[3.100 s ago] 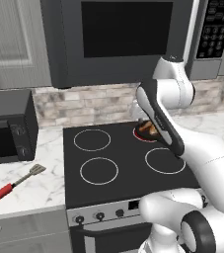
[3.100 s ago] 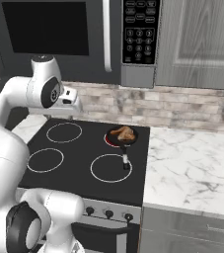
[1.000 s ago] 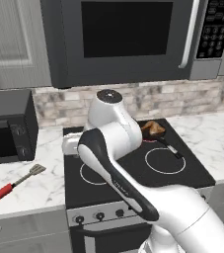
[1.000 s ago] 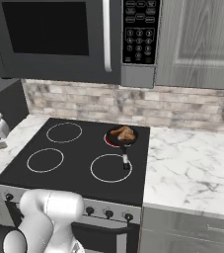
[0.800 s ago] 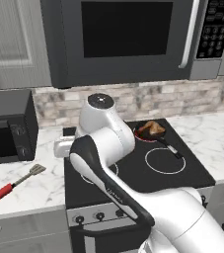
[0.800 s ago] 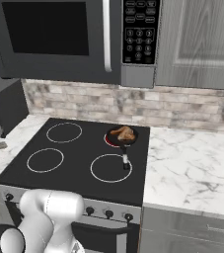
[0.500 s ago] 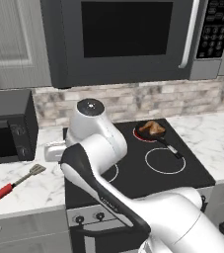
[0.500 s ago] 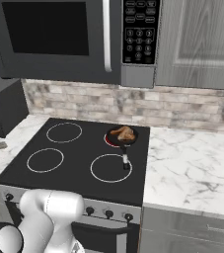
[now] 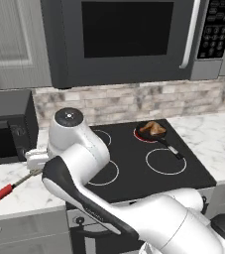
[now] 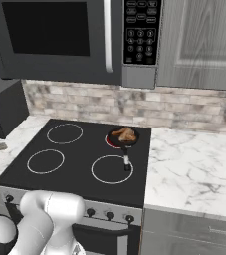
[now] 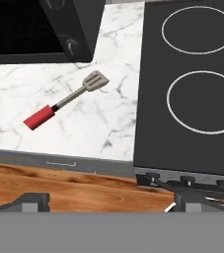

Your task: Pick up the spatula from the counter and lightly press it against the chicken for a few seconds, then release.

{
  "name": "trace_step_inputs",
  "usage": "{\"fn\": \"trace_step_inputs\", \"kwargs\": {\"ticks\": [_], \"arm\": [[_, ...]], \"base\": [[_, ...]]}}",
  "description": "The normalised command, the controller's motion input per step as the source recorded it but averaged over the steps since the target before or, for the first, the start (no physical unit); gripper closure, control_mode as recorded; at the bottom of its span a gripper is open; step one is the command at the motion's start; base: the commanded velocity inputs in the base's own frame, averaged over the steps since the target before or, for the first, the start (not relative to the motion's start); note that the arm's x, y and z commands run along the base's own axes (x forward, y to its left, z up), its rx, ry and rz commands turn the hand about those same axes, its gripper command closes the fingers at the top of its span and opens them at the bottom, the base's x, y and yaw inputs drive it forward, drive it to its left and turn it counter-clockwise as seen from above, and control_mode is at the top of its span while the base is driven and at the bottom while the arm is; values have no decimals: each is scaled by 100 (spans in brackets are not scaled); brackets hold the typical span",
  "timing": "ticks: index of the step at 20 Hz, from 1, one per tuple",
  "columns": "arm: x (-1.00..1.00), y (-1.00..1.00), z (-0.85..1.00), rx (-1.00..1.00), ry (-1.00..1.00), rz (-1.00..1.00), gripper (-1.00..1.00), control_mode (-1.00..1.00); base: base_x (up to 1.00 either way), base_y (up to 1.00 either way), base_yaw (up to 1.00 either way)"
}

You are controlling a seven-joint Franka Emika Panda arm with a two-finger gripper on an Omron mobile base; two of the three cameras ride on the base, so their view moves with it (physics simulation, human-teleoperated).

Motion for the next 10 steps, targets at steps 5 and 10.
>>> {"fn": "trace_step_inputs", "kwargs": {"ticks": [5, 10], "arm": [[-10, 40, -23, 3, 0, -5, -100, -100], [-1, 36, -5, 5, 0, -5, -100, -100]], "base": [[0, 0, 0], [0, 0, 0]]}}
